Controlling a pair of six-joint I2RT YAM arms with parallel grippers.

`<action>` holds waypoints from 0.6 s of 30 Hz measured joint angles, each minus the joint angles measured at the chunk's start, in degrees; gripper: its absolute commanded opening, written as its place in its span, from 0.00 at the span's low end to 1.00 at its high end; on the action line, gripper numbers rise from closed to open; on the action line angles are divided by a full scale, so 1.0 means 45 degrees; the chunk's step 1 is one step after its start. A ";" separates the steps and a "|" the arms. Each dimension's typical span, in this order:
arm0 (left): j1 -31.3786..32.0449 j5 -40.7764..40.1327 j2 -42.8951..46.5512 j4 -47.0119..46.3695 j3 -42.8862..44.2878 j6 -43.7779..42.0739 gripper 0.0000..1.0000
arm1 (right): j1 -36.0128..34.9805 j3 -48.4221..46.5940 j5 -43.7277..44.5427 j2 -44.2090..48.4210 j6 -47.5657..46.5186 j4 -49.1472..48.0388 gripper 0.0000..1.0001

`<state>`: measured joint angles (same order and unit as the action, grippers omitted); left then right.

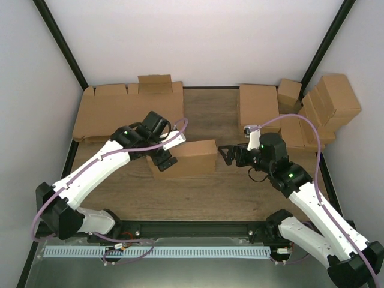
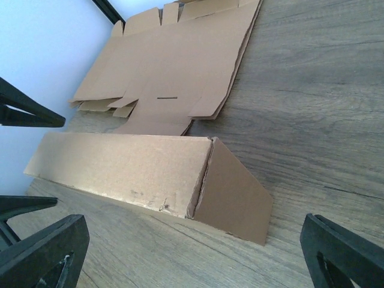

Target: Fold the paper box

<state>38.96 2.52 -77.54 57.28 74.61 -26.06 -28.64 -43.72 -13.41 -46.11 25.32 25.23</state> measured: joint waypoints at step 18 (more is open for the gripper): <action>-0.0816 0.0058 -0.0874 -0.0685 -0.0627 -0.0223 0.71 | 0.0000 0.0204 -0.0787 0.0403 0.0005 0.0000 1.00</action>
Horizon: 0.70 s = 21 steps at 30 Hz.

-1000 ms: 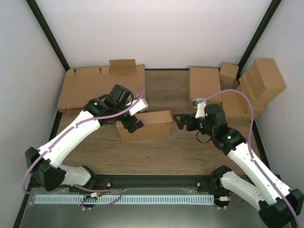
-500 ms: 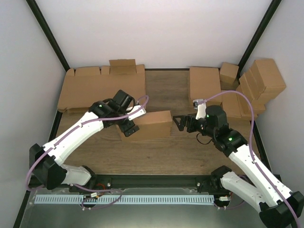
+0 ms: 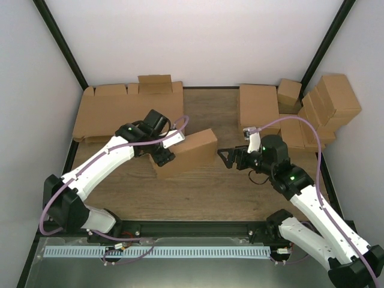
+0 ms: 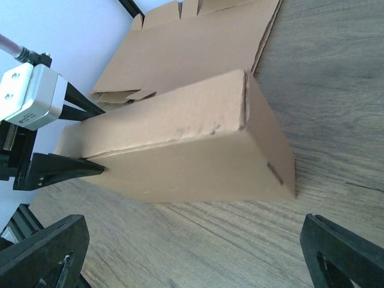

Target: Fold the paper box

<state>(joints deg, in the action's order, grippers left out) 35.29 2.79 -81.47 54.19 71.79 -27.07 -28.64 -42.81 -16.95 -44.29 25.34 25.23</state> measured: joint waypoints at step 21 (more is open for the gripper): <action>0.4197 -0.4609 0.1875 -0.0631 -0.1836 0.0908 0.53 | 0.0097 -0.3283 -0.0670 -0.2137 0.4877 0.2540 1.00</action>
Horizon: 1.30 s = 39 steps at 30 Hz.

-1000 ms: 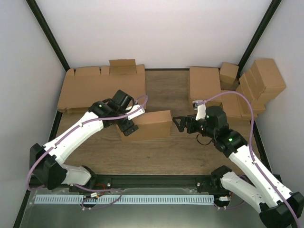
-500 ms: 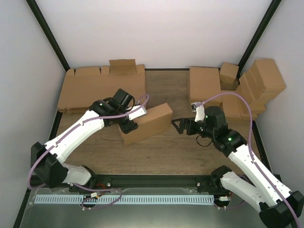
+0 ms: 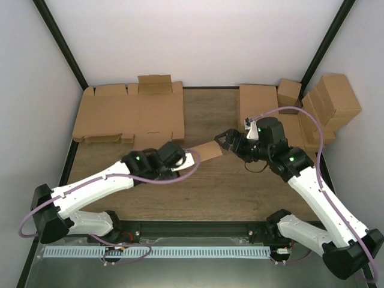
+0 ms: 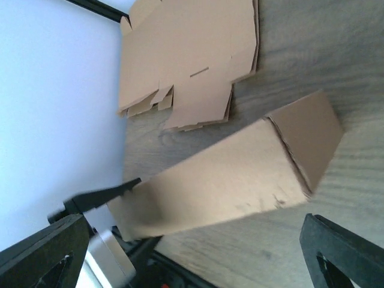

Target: Fold the paper box

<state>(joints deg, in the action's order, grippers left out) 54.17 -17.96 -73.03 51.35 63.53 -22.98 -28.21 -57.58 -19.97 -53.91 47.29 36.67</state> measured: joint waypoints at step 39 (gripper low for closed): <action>0.4002 -0.3619 0.5712 -0.4959 -0.4799 -0.2531 0.56 | 0.3895 0.2778 -0.7048 -0.0947 0.6756 -0.1180 1.00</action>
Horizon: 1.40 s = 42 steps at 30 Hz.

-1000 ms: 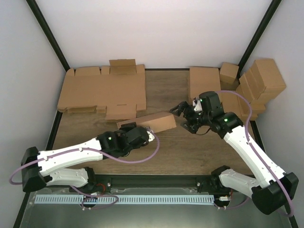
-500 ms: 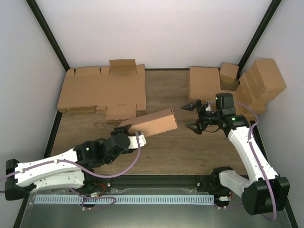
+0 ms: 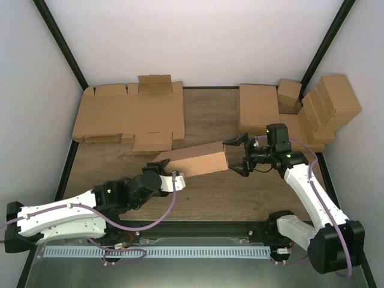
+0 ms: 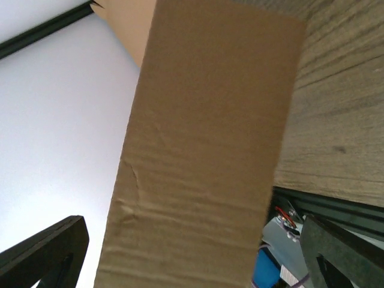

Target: Fold the paper box

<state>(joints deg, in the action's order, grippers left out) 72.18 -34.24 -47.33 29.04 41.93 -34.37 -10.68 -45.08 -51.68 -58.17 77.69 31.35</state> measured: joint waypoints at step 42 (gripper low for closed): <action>0.0471 -0.0243 0.3439 0.0690 0.3759 0.9141 1.00 | -0.1243 -0.1069 1.6082 -0.2361 0.0432 -0.6960 0.47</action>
<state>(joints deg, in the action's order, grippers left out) 74.30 -35.33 -31.86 32.14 58.85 6.76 -16.27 -49.89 20.69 -68.79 79.64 0.03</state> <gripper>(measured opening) 0.999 0.681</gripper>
